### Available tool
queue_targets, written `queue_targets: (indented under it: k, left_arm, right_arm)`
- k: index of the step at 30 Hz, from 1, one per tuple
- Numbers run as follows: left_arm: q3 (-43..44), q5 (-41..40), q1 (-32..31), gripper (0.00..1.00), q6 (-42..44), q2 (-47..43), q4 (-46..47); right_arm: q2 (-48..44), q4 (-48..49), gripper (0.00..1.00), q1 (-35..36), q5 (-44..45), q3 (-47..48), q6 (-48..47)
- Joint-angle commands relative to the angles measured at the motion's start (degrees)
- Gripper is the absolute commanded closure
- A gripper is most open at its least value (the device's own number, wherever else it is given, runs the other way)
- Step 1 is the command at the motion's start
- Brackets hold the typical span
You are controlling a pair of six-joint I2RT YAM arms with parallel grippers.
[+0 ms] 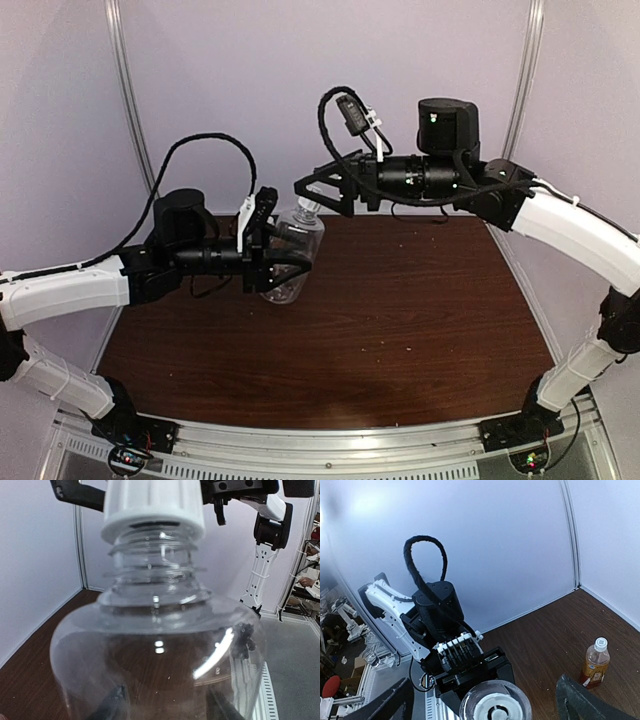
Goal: Unscrew the bottle caps
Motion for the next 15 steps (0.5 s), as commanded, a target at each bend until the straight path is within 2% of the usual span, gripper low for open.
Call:
queue_targets:
  k: [1,5,15]
  left_arm:
    - [1.8,-2.5,0.1,0.75,0.9,-1.3,1.4]
    - [1.7,-3.5,0.1,0.75,1.0,-1.6,1.2]
    - [1.5,-5.7,0.0,0.75,1.2,-2.2,0.8]
  right_arm:
    - [-0.6,0.0,0.01,2.5,15.3,-0.4,6.6]
    - [0.1,-1.3,0.04,3.3,20.2,-0.5,8.8]
    - [1.2,-0.1,0.23,4.3,18.3,-1.2,9.6]
